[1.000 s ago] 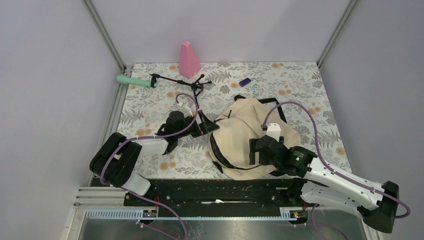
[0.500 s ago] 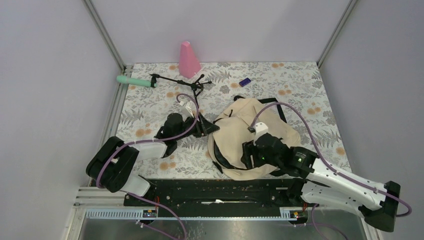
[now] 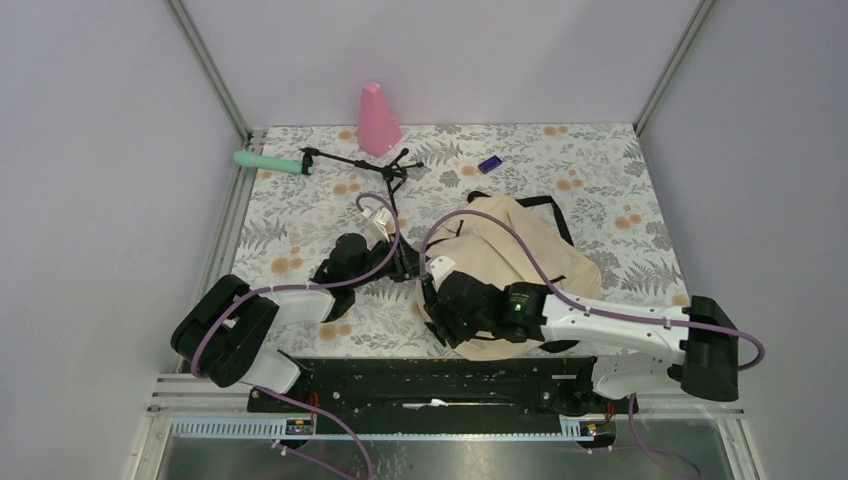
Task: Pack the student bag
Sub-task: Zip the student bag at the center of the board.
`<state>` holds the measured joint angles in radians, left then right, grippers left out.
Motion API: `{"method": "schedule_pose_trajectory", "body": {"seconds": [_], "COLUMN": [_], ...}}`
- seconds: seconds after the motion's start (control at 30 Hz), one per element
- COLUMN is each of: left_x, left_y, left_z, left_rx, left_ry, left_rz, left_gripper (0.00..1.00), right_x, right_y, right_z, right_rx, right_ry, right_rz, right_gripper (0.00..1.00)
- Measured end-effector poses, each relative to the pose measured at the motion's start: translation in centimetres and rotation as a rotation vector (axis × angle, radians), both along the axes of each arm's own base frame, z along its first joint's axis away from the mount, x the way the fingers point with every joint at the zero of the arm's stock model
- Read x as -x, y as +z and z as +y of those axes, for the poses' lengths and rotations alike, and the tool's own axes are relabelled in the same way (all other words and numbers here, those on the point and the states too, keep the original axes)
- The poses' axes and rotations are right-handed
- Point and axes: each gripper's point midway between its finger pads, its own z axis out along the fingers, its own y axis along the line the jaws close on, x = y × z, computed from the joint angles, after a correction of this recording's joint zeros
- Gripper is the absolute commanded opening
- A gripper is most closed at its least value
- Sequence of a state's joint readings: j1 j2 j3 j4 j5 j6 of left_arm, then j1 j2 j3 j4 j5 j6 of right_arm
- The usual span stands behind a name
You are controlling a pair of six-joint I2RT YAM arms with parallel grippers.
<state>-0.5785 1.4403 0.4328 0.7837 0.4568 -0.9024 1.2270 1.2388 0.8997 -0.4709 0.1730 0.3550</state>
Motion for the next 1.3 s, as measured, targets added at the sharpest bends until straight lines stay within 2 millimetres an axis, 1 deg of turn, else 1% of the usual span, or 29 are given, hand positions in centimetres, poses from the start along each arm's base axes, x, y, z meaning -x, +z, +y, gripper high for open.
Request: {"method": "schedule_pose_trajectory", "body": {"seconds": [0.1,0.2,0.23,0.33,0.57,0.9,1.03,1.23,1.3], "left_x": [0.1,0.1,0.1,0.2,0.3,0.4,0.4,0.4,0.4], "left_y": [0.1,0.4,0.5,0.6,0.6,0.6,0.6,0.6,0.6], "left_z": [-0.1,-0.2,-0.3,-0.4,-0.4,-0.5,-0.5,-0.5,-0.5], "left_rx": [0.009,0.021,0.022,0.025,0.027,0.031,0.031,0.032,0.032], "left_ry": [-0.001,-0.001,-0.002,-0.006,-0.007,-0.007,-0.008,-0.007,-0.007], "left_rz": [0.004,0.001,0.000,-0.001,0.001,0.006,0.006,0.005,0.005], "left_gripper": [0.15,0.11,0.10,0.09,0.07,0.06,0.04,0.04,0.04], "right_x": [-0.4,-0.9,-1.0,-1.2,-1.7,-2.3,-2.4,-2.4,-2.3], "right_y": [-0.7,-2.0,-2.2,-2.9,-3.4,-4.6,-4.6,-5.3,-5.6], "right_z": [0.9,0.9,0.9,0.8,1.3,0.7,0.6,0.4,0.3], "right_rx": [0.029,0.086,0.091,0.132,0.166,0.242,0.251,0.278,0.291], "right_ry": [0.010,0.002,0.002,0.008,0.025,0.032,0.035,0.048,0.052], "right_rz": [-0.002,-0.009,-0.009,-0.013,-0.027,-0.049,-0.056,-0.051,-0.048], "right_gripper": [0.52,0.51,0.50,0.48,0.42,0.38,0.31,0.28,0.22]}}
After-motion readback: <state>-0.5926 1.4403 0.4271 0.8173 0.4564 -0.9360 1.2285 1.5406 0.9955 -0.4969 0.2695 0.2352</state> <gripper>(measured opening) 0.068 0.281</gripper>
